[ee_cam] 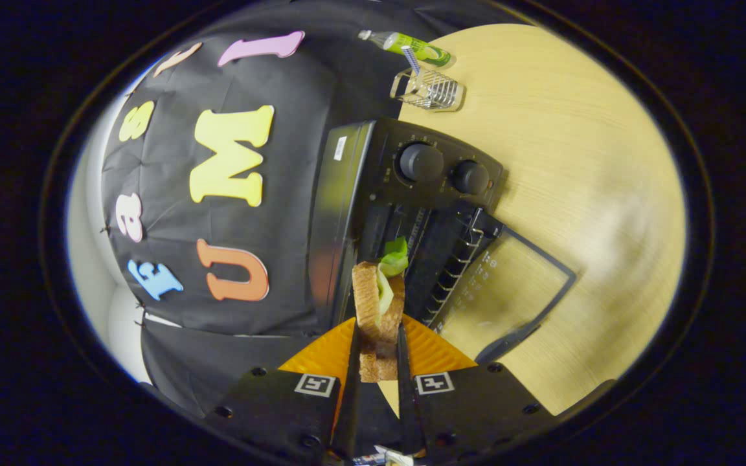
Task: Open the toaster oven, put the food inside, and close the toaster oven door.
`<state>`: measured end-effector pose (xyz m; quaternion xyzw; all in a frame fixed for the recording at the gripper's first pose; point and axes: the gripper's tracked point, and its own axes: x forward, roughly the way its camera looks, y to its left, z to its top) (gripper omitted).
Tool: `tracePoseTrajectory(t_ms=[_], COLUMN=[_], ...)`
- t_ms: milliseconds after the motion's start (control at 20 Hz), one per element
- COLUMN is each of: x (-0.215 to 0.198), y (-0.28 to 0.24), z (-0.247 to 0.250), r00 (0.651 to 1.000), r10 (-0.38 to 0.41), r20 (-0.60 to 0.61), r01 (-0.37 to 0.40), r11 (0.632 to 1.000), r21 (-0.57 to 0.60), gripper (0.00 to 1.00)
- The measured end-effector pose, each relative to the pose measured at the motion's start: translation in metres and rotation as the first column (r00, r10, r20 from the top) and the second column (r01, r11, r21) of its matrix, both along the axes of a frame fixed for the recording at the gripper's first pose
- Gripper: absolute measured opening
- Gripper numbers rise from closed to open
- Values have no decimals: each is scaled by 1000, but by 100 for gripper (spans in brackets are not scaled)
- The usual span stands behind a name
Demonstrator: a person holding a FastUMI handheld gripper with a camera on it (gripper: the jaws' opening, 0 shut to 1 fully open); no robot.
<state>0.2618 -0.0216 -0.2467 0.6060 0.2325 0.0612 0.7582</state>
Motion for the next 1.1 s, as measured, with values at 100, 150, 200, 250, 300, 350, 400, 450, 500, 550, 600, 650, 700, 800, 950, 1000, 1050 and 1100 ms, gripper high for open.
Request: tracePoseTrajectory(t_ms=[100,150,200,250,300,350,400,450,500,550,600,650,700,800,950,1000,1050,1100], x=[20,30,40,52,59,67,74,81,86,93,99,104,108,115,122,118,117,118], y=[2,4,5,7,9,14,18,21,21,22,21,24,26,34,37,39,42,45], z=[-4,-10,-15,-21,-25,-30,-33,-34,-36,-41,-42,-43,-47,-57,-63,-55,-56,-58], r00=[999,997,995,992,990,988,986,981,978,977,974,972,973,981,986,983,985,987], r10=[-43,-61,-81,-106,-117,-127,-139,-157,-168,-175,-188,-188,-187,-152,-136,-141,-135,-134], r20=[32,47,57,69,78,84,96,113,123,124,128,139,137,117,94,116,103,93], r01=[42,60,79,103,114,122,133,148,157,164,175,174,177,151,137,139,132,132], r11=[999,998,996,994,993,991,989,985,983,981,979,979,981,988,991,990,991,991], r21=[33,28,27,37,45,58,73,84,91,100,109,106,80,17,0,30,34,31], gripper=[32,31,31,32,32,31,32,32,31,32,32,31,32,34,38,44,49,54])
